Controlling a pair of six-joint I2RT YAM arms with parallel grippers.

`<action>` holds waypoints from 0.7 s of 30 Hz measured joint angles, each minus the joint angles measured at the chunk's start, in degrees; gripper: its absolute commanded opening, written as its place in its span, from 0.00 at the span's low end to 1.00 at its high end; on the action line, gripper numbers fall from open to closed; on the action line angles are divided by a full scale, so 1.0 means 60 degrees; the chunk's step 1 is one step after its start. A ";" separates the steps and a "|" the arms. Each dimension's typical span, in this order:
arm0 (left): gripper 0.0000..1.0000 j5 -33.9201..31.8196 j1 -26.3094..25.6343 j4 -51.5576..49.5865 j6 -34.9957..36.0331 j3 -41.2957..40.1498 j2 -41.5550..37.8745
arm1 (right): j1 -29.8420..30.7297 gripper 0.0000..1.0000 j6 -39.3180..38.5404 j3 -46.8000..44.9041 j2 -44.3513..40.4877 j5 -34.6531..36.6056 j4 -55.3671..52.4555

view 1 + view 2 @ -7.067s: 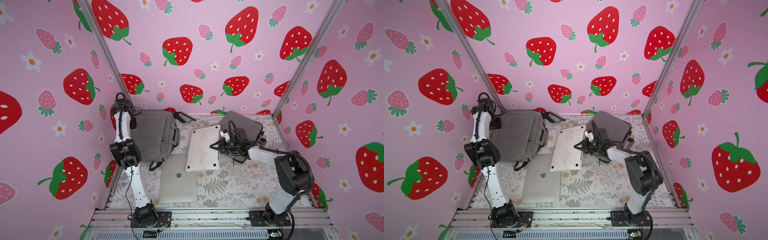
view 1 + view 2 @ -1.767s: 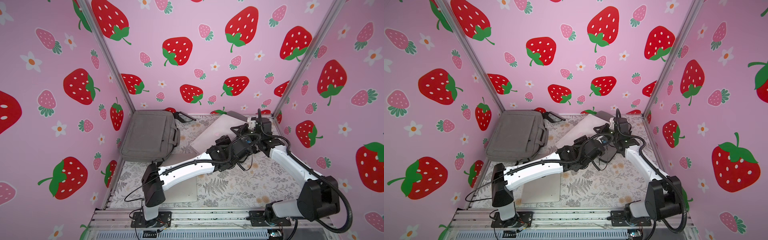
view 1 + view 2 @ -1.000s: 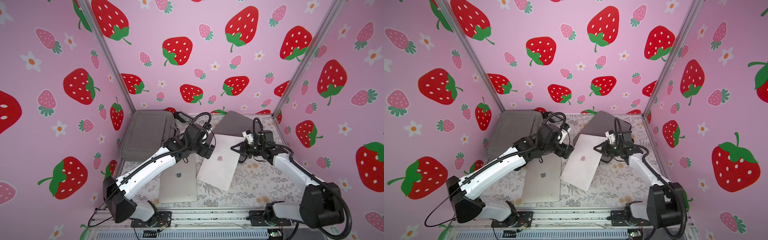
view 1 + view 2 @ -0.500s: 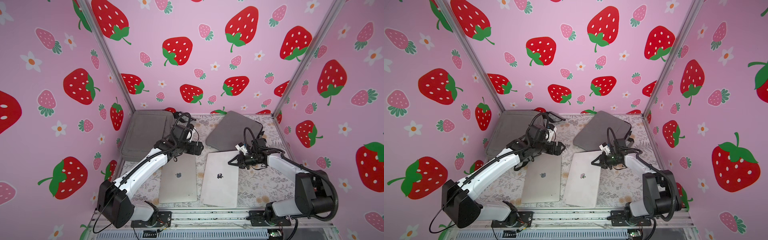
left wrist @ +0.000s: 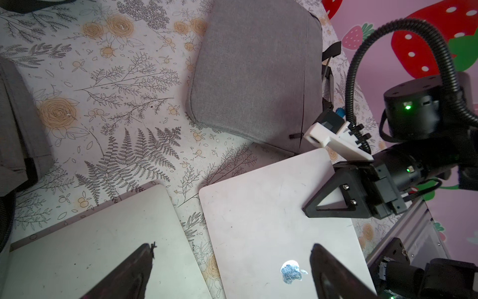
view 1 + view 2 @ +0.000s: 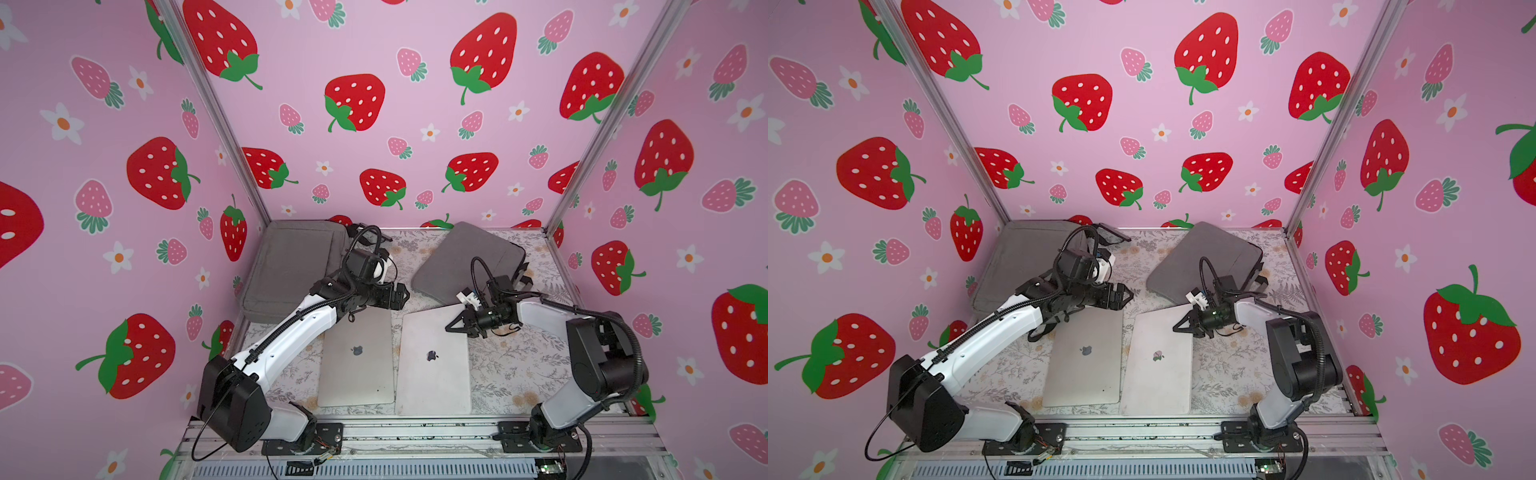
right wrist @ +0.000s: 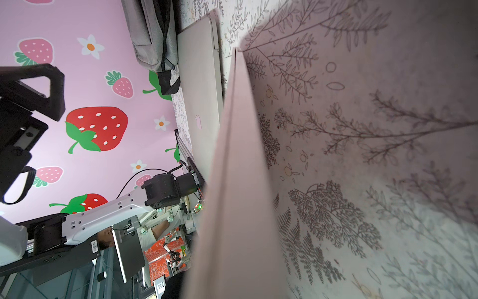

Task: Open the zippered laptop bag and take out the laptop
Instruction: Place the laptop at the center of the board.

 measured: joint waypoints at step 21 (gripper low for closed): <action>0.95 0.0244 0.0062 0.0022 0.0018 -0.0113 0.0455 | 0.0135 0.24 -0.0044 0.0776 0.1399 -0.0135 0.1217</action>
